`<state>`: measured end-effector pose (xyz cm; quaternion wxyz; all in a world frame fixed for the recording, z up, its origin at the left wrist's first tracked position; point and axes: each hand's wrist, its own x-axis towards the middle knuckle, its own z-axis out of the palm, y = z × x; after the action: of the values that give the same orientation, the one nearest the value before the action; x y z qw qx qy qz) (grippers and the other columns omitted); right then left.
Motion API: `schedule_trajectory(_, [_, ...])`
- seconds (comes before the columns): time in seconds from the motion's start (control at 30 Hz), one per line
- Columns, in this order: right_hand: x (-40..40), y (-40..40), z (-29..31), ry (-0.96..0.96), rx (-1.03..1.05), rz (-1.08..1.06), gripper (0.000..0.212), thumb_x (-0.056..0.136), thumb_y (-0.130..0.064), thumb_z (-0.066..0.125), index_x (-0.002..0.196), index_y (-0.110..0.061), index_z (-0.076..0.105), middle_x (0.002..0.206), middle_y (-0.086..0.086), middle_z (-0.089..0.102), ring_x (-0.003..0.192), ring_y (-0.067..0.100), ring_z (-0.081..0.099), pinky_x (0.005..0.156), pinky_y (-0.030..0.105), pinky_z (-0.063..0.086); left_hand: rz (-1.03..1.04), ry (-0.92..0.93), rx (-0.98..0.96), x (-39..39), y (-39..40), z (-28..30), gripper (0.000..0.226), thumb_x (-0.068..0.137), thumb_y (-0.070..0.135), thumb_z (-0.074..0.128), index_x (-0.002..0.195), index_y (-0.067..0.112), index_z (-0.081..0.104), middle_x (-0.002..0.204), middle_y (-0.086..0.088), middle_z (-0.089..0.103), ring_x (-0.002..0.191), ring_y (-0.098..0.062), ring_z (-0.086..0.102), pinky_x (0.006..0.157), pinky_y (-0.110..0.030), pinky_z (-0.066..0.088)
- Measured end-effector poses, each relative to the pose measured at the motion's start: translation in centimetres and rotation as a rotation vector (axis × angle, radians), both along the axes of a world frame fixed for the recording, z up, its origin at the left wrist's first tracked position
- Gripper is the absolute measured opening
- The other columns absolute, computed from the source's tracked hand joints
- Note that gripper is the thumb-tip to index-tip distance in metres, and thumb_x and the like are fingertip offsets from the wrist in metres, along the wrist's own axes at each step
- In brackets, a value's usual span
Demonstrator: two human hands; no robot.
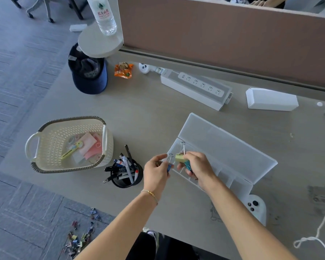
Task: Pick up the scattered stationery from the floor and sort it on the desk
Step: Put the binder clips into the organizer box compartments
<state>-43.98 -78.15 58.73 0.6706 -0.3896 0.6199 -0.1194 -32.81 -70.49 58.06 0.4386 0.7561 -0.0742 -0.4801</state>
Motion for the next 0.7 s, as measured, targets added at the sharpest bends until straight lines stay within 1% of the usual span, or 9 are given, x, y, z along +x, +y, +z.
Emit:
schedule_trajectory(0.07, [1.3,0.2,-0.5,0.022,-0.01,-0.015,0.016,0.092,-0.015,0.06,0.087,-0.003,0.069,0.064,0.015,0.07,0.035,0.014,0.033,0.039,0.018,0.024,0.057,0.01,0.011,0.3,0.1,0.0,0.02,0.093,0.003,0.054,0.105,0.01,0.069,0.068,-0.002,0.069,0.048,-0.011,0.049,0.047,-0.021,0.04])
schedule_trajectory(0.13, [2.4,0.5,-1.2,0.094,-0.064,-0.016,0.02,0.091,-0.026,0.067,0.088,-0.006,0.065,0.063,0.013,0.071,0.029,0.011,0.038,0.039,0.02,0.029,0.089,0.013,0.015,0.6,0.1,0.1,0.021,0.092,0.001,0.052,0.104,0.007,0.068,0.068,-0.003,0.068,0.048,-0.012,0.049,0.046,-0.021,0.039])
schedule_trajectory(0.23, [3.4,0.9,-1.9,0.252,-0.162,0.016,0.032,0.084,-0.039,0.074,0.093,-0.01,0.063,0.063,0.005,0.072,0.04,0.007,0.061,0.044,0.02,0.04,0.128,0.02,0.01,1.0,0.0,0.2,0.023,0.093,0.0,0.05,0.105,0.009,0.067,0.072,-0.006,0.068,0.051,-0.012,0.05,0.048,-0.021,0.041])
schedule_trajectory(0.33, [3.4,1.0,-1.8,0.249,-0.196,-0.016,0.033,0.087,-0.041,0.072,0.098,-0.012,0.063,0.077,0.005,0.072,0.045,0.006,0.065,0.04,0.018,0.041,0.13,0.072,-0.003,1.4,-0.1,0.6,0.024,0.092,0.0,0.051,0.107,0.009,0.067,0.074,-0.008,0.069,0.05,-0.013,0.051,0.048,-0.021,0.043])
schedule_trajectory(0.43, [2.9,0.6,-1.1,0.09,-0.05,-0.188,0.032,0.098,-0.037,0.059,0.094,-0.006,0.066,0.069,0.009,0.066,0.037,0.007,0.052,0.035,0.017,0.037,0.139,0.135,-0.018,1.9,-0.1,0.8,0.026,0.092,-0.004,0.05,0.11,0.005,0.067,0.077,-0.01,0.069,0.049,-0.013,0.052,0.046,-0.018,0.043])
schedule_trajectory(0.5, [2.3,0.2,-0.6,-0.088,0.169,-0.329,0.033,0.102,-0.034,0.05,0.09,-0.008,0.066,0.065,0.009,0.063,0.045,0.013,0.055,0.038,0.019,0.045,0.162,0.159,-0.023,2.2,0.0,0.8,0.027,0.091,-0.006,0.05,0.11,0.002,0.067,0.076,-0.009,0.069,0.049,-0.011,0.056,0.051,-0.021,0.048])
schedule_trajectory(0.6, [1.8,-0.4,-0.3,-0.344,0.333,-0.476,0.018,0.1,-0.007,0.044,0.098,-0.005,0.062,0.073,0.013,0.064,0.059,0.022,0.066,0.061,0.031,0.058,0.19,0.187,-0.046,2.5,-0.2,0.9,0.025,0.092,-0.008,0.048,0.111,-0.003,0.064,0.078,-0.012,0.068,0.049,-0.013,0.058,0.056,-0.026,0.054])
schedule_trajectory(0.67, [1.5,-0.6,-0.4,-0.37,0.29,-0.47,0.025,0.096,0.007,0.038,0.102,-0.003,0.06,0.078,0.017,0.066,0.064,0.026,0.07,0.074,0.037,0.059,0.175,0.191,-0.063,2.6,-0.4,1.1,0.021,0.095,-0.007,0.047,0.109,-0.003,0.062,0.083,-0.016,0.066,0.051,-0.017,0.061,0.055,-0.026,0.058])
schedule_trajectory(0.7, [1.4,-0.6,-0.5,-0.355,0.249,-0.448,0.027,0.097,0.009,0.035,0.105,-0.003,0.059,0.081,0.019,0.068,0.067,0.027,0.072,0.075,0.038,0.059,0.16,0.197,-0.073,2.6,-0.5,1.3,0.019,0.096,-0.007,0.046,0.107,-0.001,0.06,0.086,-0.017,0.067,0.053,-0.019,0.064,0.056,-0.027,0.059])
